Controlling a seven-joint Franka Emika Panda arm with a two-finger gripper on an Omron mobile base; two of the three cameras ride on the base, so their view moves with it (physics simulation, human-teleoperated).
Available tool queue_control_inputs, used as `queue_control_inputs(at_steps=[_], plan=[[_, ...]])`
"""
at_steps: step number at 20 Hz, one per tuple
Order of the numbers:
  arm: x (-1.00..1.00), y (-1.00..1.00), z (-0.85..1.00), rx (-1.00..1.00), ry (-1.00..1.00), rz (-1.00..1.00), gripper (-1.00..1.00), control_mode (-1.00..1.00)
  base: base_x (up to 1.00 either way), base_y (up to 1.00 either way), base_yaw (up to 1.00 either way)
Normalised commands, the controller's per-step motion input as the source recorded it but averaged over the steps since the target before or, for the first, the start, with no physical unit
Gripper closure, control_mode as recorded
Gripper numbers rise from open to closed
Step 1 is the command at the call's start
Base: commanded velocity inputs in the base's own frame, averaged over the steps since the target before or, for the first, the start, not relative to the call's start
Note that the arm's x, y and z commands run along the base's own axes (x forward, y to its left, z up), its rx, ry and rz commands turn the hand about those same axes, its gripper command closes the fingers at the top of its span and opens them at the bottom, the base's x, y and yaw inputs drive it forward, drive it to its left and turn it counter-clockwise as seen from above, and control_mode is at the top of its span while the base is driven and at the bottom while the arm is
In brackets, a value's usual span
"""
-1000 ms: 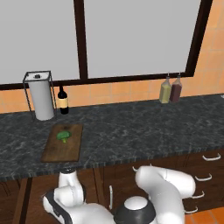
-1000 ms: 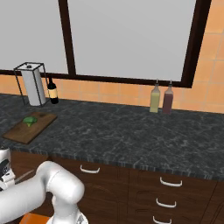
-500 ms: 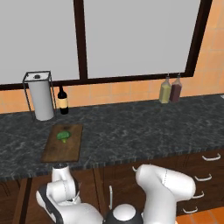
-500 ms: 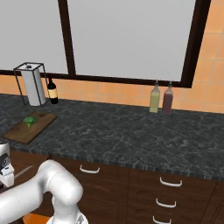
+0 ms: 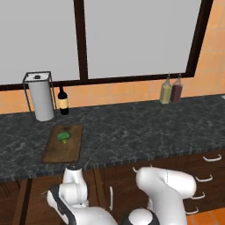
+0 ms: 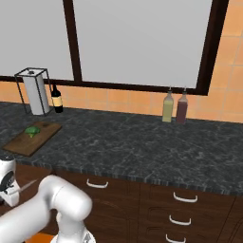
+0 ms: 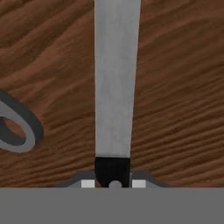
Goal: Place the appropriate cutting tool for cutting the broccoli skin on the cutting board.
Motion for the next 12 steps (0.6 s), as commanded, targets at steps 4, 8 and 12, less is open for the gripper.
queue_control_inputs(at_steps=[4,8,12], plan=[[0.00,0.02,0.95,0.00,-0.10,-0.28,1.00,-1.00,0.00,0.00,0.00],[-0.06,0.11,0.89,0.00,-0.01,-0.36,1.00,-1.00,0.00,0.00,0.00],[-0.18,0.01,1.00,-0.04,0.00,-0.31,1.00,-1.00,0.00,0.00,0.00]])
